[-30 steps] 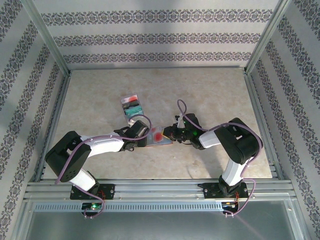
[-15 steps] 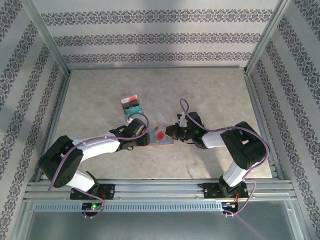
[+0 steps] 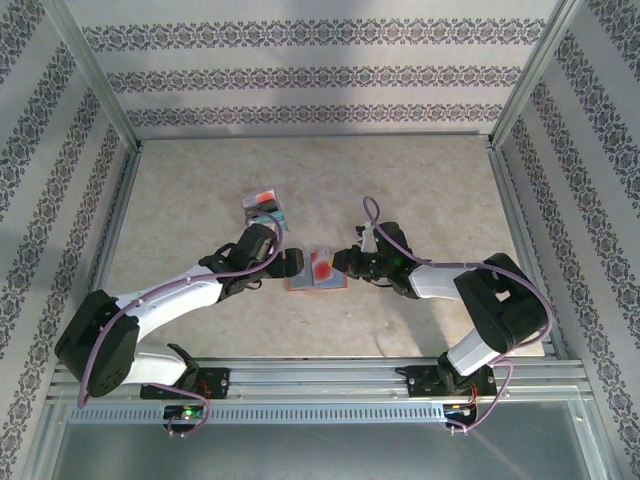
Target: Take the credit cards out of the card holder
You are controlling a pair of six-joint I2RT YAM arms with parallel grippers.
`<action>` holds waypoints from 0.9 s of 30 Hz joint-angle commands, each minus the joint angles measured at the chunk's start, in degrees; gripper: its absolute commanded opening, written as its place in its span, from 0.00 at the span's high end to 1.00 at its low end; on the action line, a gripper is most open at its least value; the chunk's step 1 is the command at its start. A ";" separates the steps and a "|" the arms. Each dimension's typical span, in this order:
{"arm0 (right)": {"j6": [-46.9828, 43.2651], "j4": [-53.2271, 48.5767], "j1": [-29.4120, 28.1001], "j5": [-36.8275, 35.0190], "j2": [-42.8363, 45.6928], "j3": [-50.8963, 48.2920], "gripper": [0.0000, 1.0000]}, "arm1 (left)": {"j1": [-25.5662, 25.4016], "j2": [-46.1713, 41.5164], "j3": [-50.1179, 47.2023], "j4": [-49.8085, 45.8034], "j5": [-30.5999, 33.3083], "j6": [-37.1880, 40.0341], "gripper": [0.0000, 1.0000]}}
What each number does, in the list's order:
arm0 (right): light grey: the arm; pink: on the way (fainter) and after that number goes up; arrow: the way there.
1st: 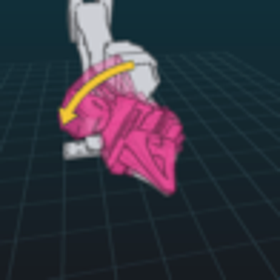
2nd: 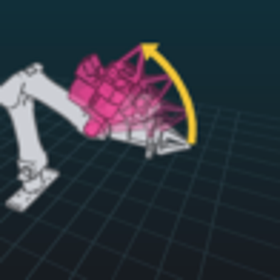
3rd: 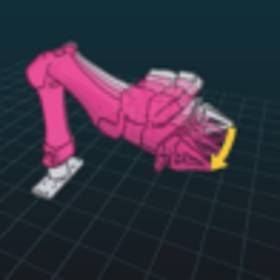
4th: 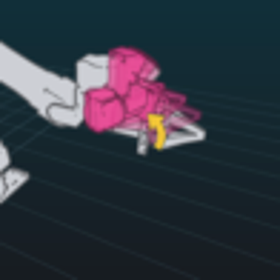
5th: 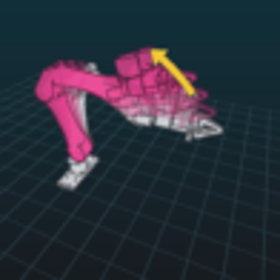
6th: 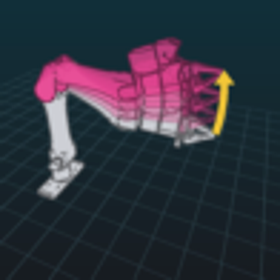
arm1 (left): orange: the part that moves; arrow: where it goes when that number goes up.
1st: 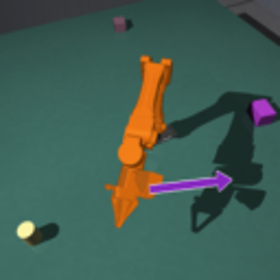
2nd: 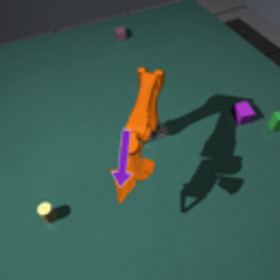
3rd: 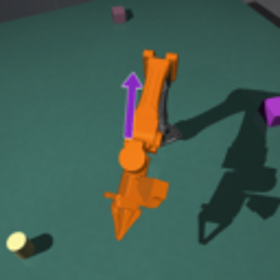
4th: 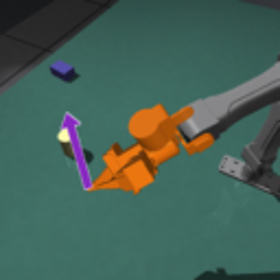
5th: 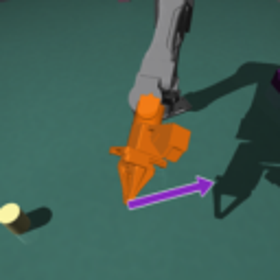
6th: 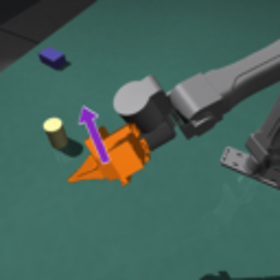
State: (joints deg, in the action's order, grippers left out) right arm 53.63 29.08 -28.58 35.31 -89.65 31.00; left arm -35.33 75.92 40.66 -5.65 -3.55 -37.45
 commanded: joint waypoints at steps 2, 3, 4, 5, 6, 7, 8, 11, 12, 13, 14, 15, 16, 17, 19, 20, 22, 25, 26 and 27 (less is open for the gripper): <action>-1.56 0.01 0.62 2.30 3.66 1.27 1.00 | 2.51 -0.95 0.40 6.86 -7.93 0.37 0.23; -1.45 0.07 0.63 2.60 4.14 1.39 1.00 | 2.59 -0.81 0.16 7.65 -8.87 0.20 0.24; -1.26 0.10 0.58 2.89 4.67 1.51 1.00 | 2.69 -0.69 -0.05 8.38 -9.72 0.06 0.25; -1.01 0.10 0.45 3.09 5.17 1.74 1.00 | 2.68 -0.44 -0.30 9.25 -10.55 -0.19 0.26; -0.94 0.14 0.41 3.25 5.47 1.94 1.00 | 2.65 -0.11 -0.60 10.21 -11.34 -0.60 0.26; -0.72 0.18 0.28 3.36 5.80 2.24 1.00 | 2.71 0.34 -0.96 11.62 -12.45 -1.14 0.27; -0.55 0.27 0.11 3.49 6.00 2.53 1.00 | 2.64 0.74 -1.32 13.10 -13.52 -1.71 0.28; 0.15 1.16 -0.35 3.79 6.12 3.22 1.00 | 2.64 2.31 -2.45 17.78 -16.11 -3.91 0.32; 0.47 1.64 -0.42 4.01 6.02 3.44 1.00 | 2.64 2.76 -2.81 19.20 -16.73 -4.62 0.33; 0.93 2.30 -0.53 4.23 5.87 3.61 1.00 | 2.64 3.17 -3.17 20.65 -17.29 -5.33 0.33; 1.26 2.82 -0.55 4.47 5.76 3.79 1.00 | 2.64 3.55 -3.54 22.12 -17.62 -5.90 0.34; 1.64 3.35 -0.60 4.84 5.68 3.96 1.00 | 2.64 3.77 -3.89 23.08 -17.87 -6.36 0.34; 2.00 3.88 -0.62 5.06 5.57 4.11 1.00 | 2.65 3.88 -4.18 24.05 -17.95 -6.81 0.34; 2.41 4.49 -0.69 5.33 5.44 4.23 1.00 | 2.64 3.97 -4.53 24.87 -18.03 -7.21 0.35; 3.24 5.72 -0.78 6.03 5.15 4.41 1.00 | 2.67 4.11 -4.97 25.68 -18.10 -7.60 0.35; 3.62 6.36 -0.78 6.25 5.01 4.50 1.00 | 2.67 4.08 -5.06 25.94 -18.09 -7.85 0.36; 4.45 7.57 -0.84 6.74 4.66 4.67 1.00 | 2.72 4.11 -5.61 27.24 -18.07 -8.55 0.38; 5.30 9.03 -0.86 7.27 4.08 4.68 1.00 | 2.89 4.29 -6.45 30.10 -18.85 -10.45 0.45; 5.58 9.60 -0.95 7.31 3.83 4.64 1.00 | 3.05 4.48 -6.45 30.67 -19.43 -11.20 0.48; 5.86 10.16 -0.95 7.40 3.64 4.59 1.00 | 3.21 4.70 -6.56 31.12 -19.93 -11.70 0.50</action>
State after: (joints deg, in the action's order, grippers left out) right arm 58.13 34.50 -28.75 40.27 -85.21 34.04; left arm -33.04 79.90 34.94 20.18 -21.52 -46.44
